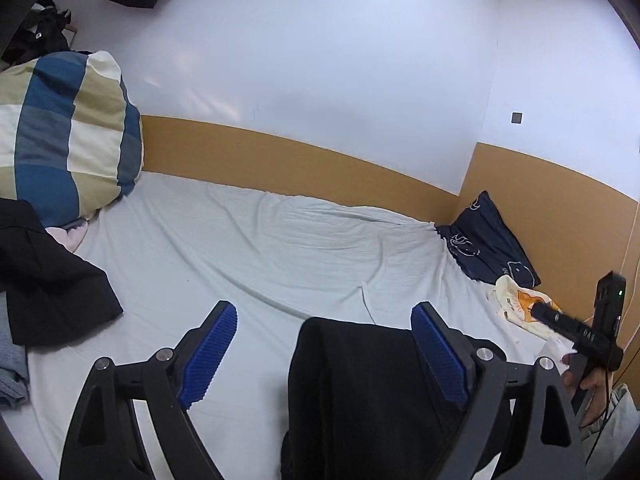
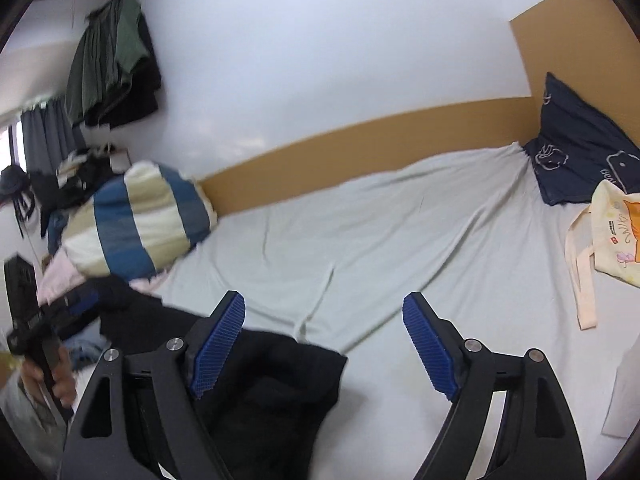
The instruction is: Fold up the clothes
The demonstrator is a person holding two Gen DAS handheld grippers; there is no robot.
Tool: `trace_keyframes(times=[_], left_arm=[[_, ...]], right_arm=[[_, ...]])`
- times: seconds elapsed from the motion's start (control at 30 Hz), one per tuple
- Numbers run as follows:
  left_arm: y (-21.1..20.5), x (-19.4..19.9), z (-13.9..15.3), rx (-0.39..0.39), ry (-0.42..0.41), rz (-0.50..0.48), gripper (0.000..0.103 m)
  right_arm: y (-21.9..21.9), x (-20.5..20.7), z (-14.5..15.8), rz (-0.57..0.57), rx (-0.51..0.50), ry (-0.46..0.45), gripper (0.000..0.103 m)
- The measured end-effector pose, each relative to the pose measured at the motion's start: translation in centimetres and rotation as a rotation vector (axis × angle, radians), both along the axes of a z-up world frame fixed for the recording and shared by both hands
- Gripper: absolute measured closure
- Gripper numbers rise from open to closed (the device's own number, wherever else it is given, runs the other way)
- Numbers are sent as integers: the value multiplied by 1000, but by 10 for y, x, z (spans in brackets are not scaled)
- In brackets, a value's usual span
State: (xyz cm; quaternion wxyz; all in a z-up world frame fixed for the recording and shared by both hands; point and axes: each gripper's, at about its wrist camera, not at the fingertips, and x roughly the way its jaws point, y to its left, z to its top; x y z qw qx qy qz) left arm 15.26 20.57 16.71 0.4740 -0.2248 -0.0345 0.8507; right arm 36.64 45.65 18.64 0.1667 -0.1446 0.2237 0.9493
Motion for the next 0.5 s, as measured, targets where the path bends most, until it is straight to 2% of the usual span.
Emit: trace_keyframes(times=[0.07,0.13,0.2,0.23,0.33,0.37,0.4,0.47,0.5], left_arm=[[2,20,-4,-30,27,-16,12],[14,39,-21,-76,63,-14,11],[31,49,-43,-127,82,-12,11],[38,48,-55,-151,70,-2,11],[54,40,-88,-215,36,17,10],[54,34,-96,-212,12,4,9],[52,24,-101,-191,-46,-17,7],[46,5,-109,-113,-160,-42,4],[45,0,-112,-101,-195,-41,3]], right_arm=[[-8,3,19,-11,-35,87,15],[-27,-29,5,65,-57,21,14],[-43,-58,-25,105,-35,-81,14],[-49,-72,-42,116,-22,-131,14],[-45,-88,-85,85,-19,-194,15],[-37,-86,-86,86,-50,-171,14],[-28,-82,-86,89,-86,-139,14],[-21,-81,-87,103,-130,-116,14],[-18,-81,-89,115,-154,-105,13]])
